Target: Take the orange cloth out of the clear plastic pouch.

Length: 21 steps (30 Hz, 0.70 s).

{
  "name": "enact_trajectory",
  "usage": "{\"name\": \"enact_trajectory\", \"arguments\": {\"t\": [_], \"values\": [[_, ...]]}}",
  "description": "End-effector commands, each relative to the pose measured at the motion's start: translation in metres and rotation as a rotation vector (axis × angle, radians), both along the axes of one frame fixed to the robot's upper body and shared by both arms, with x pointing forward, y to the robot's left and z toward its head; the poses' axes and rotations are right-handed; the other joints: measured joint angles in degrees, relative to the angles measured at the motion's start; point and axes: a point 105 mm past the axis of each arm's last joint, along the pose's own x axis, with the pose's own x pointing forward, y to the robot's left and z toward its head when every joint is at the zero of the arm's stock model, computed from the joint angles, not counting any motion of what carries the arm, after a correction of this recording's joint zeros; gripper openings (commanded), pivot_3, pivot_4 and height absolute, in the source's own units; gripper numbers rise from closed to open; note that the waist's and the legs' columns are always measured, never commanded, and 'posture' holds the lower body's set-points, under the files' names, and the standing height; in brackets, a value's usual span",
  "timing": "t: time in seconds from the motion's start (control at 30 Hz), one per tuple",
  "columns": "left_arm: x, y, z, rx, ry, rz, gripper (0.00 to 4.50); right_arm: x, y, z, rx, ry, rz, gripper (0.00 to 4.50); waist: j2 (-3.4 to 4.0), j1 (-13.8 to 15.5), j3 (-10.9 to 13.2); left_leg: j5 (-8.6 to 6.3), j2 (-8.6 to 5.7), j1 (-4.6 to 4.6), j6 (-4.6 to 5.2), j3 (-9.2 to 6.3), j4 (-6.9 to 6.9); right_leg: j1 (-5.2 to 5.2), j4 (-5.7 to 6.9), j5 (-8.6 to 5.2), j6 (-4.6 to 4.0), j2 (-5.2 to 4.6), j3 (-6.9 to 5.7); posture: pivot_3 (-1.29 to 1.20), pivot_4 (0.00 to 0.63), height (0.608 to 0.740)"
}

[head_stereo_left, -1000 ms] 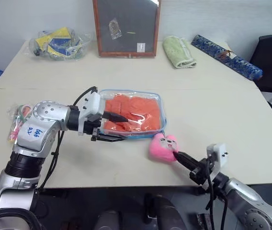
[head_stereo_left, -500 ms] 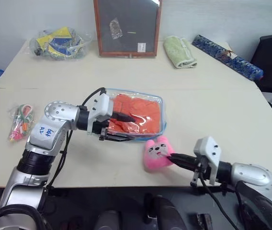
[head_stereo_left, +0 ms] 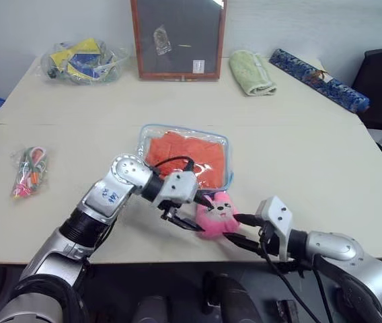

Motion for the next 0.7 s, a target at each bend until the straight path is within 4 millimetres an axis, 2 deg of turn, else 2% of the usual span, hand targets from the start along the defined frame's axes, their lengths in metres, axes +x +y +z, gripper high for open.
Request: {"name": "enact_trajectory", "arguments": {"t": [0.03, 0.23, 0.33, 0.4, 0.47, 0.6, 0.7], "values": [[0.004, -0.007, -0.012, 0.034, -0.09, -0.015, 2.98, -0.009, 0.001, 0.02, -0.024, -0.073, 0.025, 2.62, 0.0, 0.1, 0.0, 0.0, 0.01, -0.01, 0.01, -0.02, 0.01, 0.0, 0.0, 0.0, 0.0, -0.01, -0.01, 0.0, 0.15, 0.74], [0.014, -0.015, -0.024, 0.048, -0.188, -0.001, 2.98, -0.011, -0.01, 0.059, -0.05, -0.154, 0.048, 2.62, -0.01, 0.1, 0.0, -0.01, 0.06, -0.01, 0.13, -0.06, 0.0, 0.05, -0.05, 0.04, 0.07, -0.09, -0.02, 0.0, 0.15, 0.74], [0.014, -0.017, -0.024, 0.026, -0.198, 0.001, 2.98, 0.006, -0.023, 0.079, -0.103, -0.222, 0.042, 2.62, -0.01, 0.1, 0.0, -0.02, 0.05, 0.01, 0.24, -0.1, 0.01, 0.11, -0.1, 0.05, 0.09, -0.12, -0.04, 0.0, 0.15, 0.74], [0.013, -0.018, -0.02, 0.0, -0.187, 0.0, 2.6, 0.024, -0.03, 0.081, -0.164, -0.262, 0.033, 2.65, -0.01, 0.1, 0.0, -0.03, 0.04, 0.02, 0.28, -0.09, 0.01, 0.14, -0.13, 0.07, 0.11, -0.11, -0.04, 0.0, 0.15, 0.74], [0.011, -0.016, -0.018, -0.014, -0.174, 0.0, 2.09, 0.041, -0.033, 0.072, -0.266, -0.301, 0.059, 2.65, -0.01, 0.1, 0.0, -0.06, 0.02, 0.0, 0.37, -0.1, 0.0, 0.13, -0.19, 0.07, 0.11, -0.09, -0.05, 0.0, 0.15, 0.74], [0.013, -0.013, -0.01, -0.027, -0.167, 0.022, 0.84, 0.073, -0.021, 0.053, -0.378, -0.389, 0.14, 2.65, -0.01, -0.1, 0.0, -0.06, -0.01, -0.06, 0.38, -0.07, -0.02, 0.08, -0.25, 0.08, 0.13, -0.06, -0.07, 0.0, 0.15, 0.74], [0.013, -0.01, -0.007, -0.028, -0.163, 0.03, 0.02, 0.088, -0.014, 0.046, -0.415, -0.438, 0.178, 2.65, -0.01, -0.1, 0.0, -0.03, 0.01, -0.09, 0.34, -0.05, -0.02, 0.04, -0.24, 0.09, 0.13, -0.07, -0.09, 0.0, 0.15, 0.74]]}}
